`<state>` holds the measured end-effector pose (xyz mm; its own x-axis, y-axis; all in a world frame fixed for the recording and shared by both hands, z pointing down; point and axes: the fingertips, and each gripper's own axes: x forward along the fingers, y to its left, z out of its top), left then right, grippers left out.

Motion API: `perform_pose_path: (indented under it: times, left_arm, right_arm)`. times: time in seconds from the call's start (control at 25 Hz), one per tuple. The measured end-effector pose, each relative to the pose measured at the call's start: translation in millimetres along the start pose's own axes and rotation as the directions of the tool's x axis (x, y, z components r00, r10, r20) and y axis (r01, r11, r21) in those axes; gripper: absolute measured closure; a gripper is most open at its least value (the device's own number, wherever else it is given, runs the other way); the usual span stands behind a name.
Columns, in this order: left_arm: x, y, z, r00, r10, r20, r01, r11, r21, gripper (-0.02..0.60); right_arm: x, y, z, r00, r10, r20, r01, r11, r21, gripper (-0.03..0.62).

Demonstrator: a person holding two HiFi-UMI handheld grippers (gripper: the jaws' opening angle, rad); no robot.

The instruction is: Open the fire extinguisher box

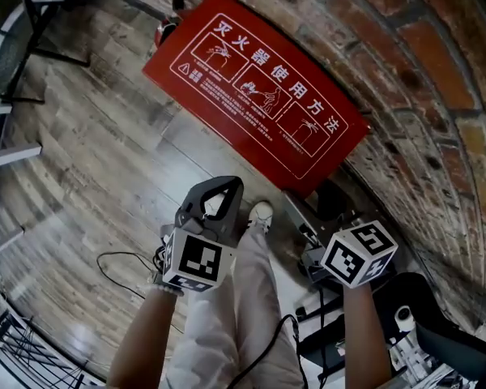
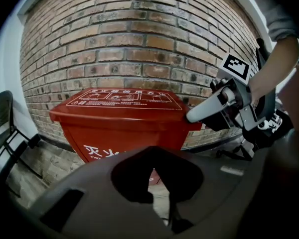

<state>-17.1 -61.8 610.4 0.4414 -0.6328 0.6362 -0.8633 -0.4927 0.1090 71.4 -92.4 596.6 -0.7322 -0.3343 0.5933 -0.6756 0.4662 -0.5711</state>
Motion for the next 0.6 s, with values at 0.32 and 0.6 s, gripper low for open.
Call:
perform_pose_path:
  times: [0.32, 0.6]
  left_arm:
    - [23.1, 1.0, -5.4, 1.0, -0.01, 0.004, 0.01, 1.0, -0.017, 0.584]
    - [35.9, 3.7, -2.1, 1.0, -0.013, 0.016, 0.014, 0.999, -0.03, 0.584]
  right_arm:
    - [-8.4, 2.9, 6.1, 0.999, 0.024, 0.042, -0.026, 0.999, 0.037, 0.312]
    - [-12.4, 5.7, 8.6, 0.996, 0.048, 0.077, -0.053, 0.996, 0.071, 0.31]
